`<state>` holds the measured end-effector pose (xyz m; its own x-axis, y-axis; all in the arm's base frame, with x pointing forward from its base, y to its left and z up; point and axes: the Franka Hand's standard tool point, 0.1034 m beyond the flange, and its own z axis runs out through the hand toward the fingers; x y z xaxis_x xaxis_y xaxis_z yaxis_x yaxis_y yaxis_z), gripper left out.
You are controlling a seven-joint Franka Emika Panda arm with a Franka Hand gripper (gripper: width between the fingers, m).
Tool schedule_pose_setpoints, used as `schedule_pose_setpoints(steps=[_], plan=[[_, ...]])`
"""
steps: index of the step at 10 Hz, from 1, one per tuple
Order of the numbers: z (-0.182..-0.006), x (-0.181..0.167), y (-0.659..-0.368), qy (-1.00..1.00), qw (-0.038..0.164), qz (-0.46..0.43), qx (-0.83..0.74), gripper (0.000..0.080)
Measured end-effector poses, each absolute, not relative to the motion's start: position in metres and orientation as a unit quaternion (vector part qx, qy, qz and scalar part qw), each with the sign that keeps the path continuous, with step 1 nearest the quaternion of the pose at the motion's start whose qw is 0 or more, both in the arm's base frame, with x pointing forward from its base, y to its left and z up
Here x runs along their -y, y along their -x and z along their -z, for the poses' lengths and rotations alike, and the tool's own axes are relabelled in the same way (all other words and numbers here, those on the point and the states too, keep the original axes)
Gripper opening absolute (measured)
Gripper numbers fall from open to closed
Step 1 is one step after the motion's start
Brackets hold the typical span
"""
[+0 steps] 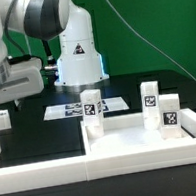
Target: Assemble square table
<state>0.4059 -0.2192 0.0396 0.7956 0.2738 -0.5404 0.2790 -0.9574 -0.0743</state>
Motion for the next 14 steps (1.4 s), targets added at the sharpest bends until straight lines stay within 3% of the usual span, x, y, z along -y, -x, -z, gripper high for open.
schedule_pose_setpoints(steps=[2,7,14], plan=[[-0.037,0.233,-0.397,-0.954,0.022,0.282,-0.103,0.0649],[-0.032,0.23,-0.39,-0.947,0.018,0.306,-0.097,0.0649],[-0.016,0.221,-0.365,-0.864,0.027,0.495,-0.085,0.0649]])
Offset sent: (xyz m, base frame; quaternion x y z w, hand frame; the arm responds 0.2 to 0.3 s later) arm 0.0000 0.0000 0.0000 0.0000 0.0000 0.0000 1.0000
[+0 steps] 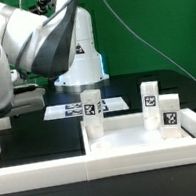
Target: Assemble square table
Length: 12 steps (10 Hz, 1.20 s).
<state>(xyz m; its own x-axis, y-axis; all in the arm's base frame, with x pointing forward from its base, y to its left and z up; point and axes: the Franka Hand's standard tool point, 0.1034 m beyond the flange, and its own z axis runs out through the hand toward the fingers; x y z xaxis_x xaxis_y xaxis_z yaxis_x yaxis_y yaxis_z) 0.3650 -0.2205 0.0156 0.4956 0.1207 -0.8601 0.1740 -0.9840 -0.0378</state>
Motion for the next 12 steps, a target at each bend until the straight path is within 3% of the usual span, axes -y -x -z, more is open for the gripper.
schedule_pose_setpoints(steps=[7,9,10,11,12], plan=[[-0.001,0.222,-0.352,-0.866,0.031,0.491,-0.089,0.0649],[-0.001,0.22,-0.355,-0.867,0.032,0.49,-0.091,0.0385],[-0.001,0.221,-0.356,-0.867,0.033,0.489,-0.091,0.0385],[-0.002,0.222,-0.356,-0.867,0.033,0.488,-0.091,0.0287],[-0.002,0.222,-0.356,-0.868,0.032,0.488,-0.09,0.0288]])
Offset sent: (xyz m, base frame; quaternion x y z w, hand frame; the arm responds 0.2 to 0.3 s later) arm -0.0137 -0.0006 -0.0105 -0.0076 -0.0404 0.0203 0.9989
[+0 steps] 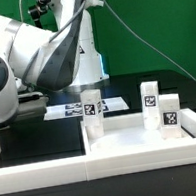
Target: Assemble square table
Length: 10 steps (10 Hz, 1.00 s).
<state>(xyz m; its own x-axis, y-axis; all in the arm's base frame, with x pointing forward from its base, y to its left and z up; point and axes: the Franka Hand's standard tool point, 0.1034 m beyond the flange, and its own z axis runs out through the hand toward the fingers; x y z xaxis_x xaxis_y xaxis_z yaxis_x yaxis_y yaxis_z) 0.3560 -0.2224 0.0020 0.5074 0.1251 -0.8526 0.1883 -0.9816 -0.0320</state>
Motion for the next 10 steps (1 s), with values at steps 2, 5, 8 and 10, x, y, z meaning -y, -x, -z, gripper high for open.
schedule_pose_setpoints(steps=[2,5,8,10], plan=[[-0.003,0.222,-0.359,-0.869,0.033,0.486,-0.092,0.0288],[-0.024,0.208,-0.375,-0.87,0.034,0.484,-0.087,0.0288],[-0.056,0.188,-0.402,-0.877,0.038,0.473,-0.08,0.029],[-0.057,0.194,-0.405,-0.885,0.039,0.457,-0.08,0.029]])
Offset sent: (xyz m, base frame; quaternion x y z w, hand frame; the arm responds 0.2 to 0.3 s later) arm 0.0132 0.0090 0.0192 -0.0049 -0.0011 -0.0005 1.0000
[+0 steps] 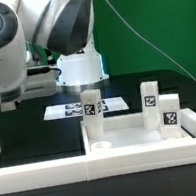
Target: Assemble square table
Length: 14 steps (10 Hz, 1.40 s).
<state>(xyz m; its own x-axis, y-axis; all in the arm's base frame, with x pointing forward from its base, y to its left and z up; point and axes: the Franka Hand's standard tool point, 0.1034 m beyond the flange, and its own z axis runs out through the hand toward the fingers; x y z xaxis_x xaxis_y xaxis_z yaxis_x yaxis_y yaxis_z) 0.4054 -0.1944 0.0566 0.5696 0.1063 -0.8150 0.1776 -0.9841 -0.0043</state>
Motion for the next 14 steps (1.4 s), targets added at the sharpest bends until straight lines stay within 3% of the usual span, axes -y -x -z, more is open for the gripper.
schedule_pose_setpoints(steps=[3,6,12,14], plan=[[-0.055,0.197,-0.416,-0.91,0.047,0.401,-0.089,0.029],[-0.063,0.176,-0.43,-0.941,0.061,0.32,-0.089,0.029],[-0.058,0.176,-0.444,-0.982,0.059,0.149,-0.102,0.029],[-0.066,0.159,-0.448,-0.989,0.049,0.111,-0.08,0.029]])
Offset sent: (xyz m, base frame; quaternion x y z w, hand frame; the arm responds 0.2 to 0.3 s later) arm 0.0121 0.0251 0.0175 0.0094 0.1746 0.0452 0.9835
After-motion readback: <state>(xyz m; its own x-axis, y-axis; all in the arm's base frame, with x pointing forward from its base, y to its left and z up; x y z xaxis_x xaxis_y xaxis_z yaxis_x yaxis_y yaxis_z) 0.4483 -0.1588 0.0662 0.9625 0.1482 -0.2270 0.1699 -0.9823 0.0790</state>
